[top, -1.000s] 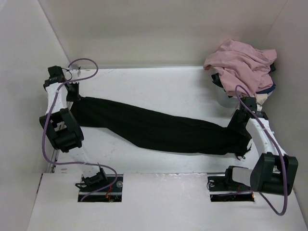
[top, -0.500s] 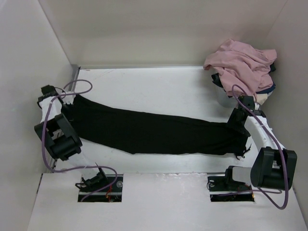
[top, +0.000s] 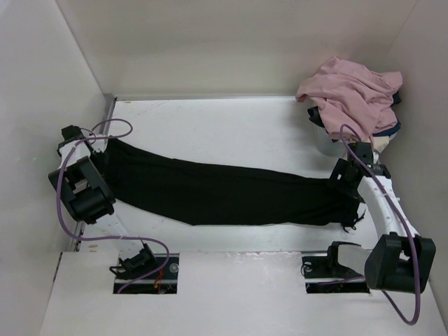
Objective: Fold and stack the trousers
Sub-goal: Fold the trousers
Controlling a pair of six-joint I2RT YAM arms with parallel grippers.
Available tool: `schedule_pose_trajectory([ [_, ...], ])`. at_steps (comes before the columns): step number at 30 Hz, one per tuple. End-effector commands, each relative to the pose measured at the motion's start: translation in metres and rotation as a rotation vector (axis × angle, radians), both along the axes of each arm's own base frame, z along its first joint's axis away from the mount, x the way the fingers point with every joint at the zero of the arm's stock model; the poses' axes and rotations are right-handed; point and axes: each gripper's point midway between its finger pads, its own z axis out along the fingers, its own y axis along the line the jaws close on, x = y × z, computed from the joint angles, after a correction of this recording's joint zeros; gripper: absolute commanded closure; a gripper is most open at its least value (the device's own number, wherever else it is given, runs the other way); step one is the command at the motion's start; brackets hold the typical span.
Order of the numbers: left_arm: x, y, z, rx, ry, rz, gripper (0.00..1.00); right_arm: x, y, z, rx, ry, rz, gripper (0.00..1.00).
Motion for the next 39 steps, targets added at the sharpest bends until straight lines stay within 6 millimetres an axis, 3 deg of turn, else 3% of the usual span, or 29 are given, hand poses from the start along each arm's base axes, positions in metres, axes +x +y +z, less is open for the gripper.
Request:
schedule_pose_trajectory([
  [1, 0.04, 0.009, 0.068, 0.097, -0.183, -0.042, 0.51, -0.029, 0.003, 0.003, 0.029, 0.073, -0.017, 0.08],
  [3, 0.058, 0.004, 0.083, 0.106, -0.223, -0.072, 0.48, -0.032, 0.005, 0.008, 0.039, 0.089, -0.017, 0.06],
  [6, 0.083, 0.001, 0.086, 0.113, -0.24, -0.11, 0.45, -0.037, 0.011, -0.008, 0.075, 0.209, 0.023, 0.03],
  [12, 0.124, 0.001, 0.047, 0.091, -0.197, -0.174, 0.45, -0.034, 0.006, -0.05, 0.073, 0.364, 0.052, 0.05],
  [16, 0.138, -0.011, 0.038, 0.067, -0.208, -0.228, 0.44, -0.027, 0.004, -0.067, 0.063, 0.373, 0.04, 0.16],
  [21, 0.149, -0.006, 0.018, 0.075, -0.174, -0.235, 0.43, -0.005, 0.01, -0.078, 0.061, 0.345, 0.032, 0.34],
  [25, 0.143, -0.014, 0.009, 0.053, -0.138, -0.254, 0.48, 0.012, 0.011, -0.076, 0.056, 0.3, 0.033, 0.53],
  [31, 0.137, -0.018, 0.033, 0.071, -0.166, -0.249, 0.52, 0.026, 0.007, -0.072, 0.034, 0.225, 0.013, 0.94],
  [35, 0.13, -0.017, 0.061, 0.09, -0.197, -0.235, 0.47, 0.031, -0.007, -0.053, -0.032, 0.144, -0.016, 1.0],
  [39, 0.116, -0.01, 0.083, 0.105, -0.206, -0.208, 0.43, 0.034, -0.03, -0.008, -0.154, 0.02, -0.067, 1.0],
])
